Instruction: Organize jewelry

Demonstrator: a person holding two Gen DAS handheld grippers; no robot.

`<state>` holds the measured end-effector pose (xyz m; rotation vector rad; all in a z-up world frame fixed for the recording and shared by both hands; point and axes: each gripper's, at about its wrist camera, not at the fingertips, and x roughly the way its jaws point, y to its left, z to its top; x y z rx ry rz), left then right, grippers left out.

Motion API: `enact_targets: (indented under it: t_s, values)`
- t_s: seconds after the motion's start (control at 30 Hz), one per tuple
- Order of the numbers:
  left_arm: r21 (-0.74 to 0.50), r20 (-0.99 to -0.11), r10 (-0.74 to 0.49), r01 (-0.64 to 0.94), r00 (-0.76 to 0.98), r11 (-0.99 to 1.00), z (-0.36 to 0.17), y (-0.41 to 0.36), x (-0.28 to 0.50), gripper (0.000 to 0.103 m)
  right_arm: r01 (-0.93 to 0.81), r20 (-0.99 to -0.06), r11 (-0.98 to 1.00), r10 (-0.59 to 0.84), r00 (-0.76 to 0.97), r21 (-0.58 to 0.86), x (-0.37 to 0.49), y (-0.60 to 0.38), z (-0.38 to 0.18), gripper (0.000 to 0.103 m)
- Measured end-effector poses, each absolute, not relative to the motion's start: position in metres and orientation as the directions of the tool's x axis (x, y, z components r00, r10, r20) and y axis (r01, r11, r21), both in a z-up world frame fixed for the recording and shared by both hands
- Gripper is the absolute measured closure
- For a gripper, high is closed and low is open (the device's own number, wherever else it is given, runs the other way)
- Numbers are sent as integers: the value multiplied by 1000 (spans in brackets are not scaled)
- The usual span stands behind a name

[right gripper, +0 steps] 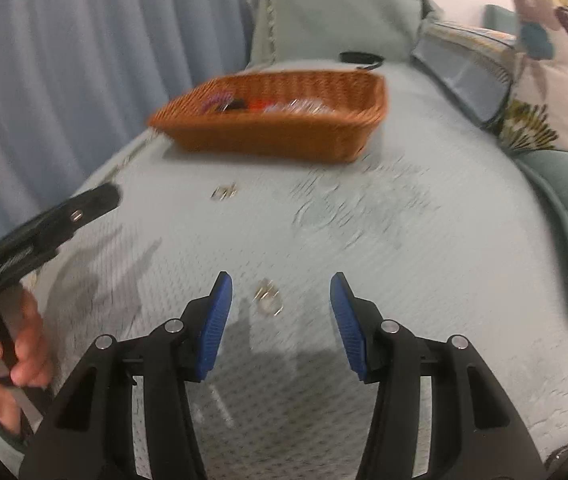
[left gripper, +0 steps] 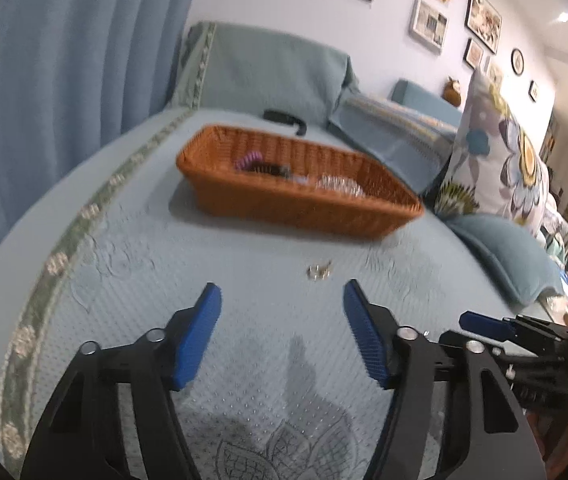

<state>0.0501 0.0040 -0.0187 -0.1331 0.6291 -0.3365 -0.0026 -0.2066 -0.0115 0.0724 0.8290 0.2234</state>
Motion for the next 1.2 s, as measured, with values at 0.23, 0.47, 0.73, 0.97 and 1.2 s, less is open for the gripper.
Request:
enact_targets:
  t_s: [0.23,0.47,0.73,0.97,1.2]
  values:
    - [-228,-575,-359,277,735,933,-28,3,52,45,-185,-755,981,164,635,58,-3,-183,-27,66]
    - [-220,-586,-361,286,726,933,-29,0,54,45,-165,-767,985,145,625,52,4,-180,-28,80]
    - [-223,-617,-387,319,685,921,-26,-11,66,45,-147,-770,988,132,624,51,23,-191,-25,91]
    - [-172,-690,-406,409,600,896,-33,-46,113,47,-129,-772,987,157,616,97,43,-211,-25,91]
    - [-105,-759,-354,434,547,895,-48,-71,145,54,-143,-764,984,172,622,105,42,-211,-24,91]
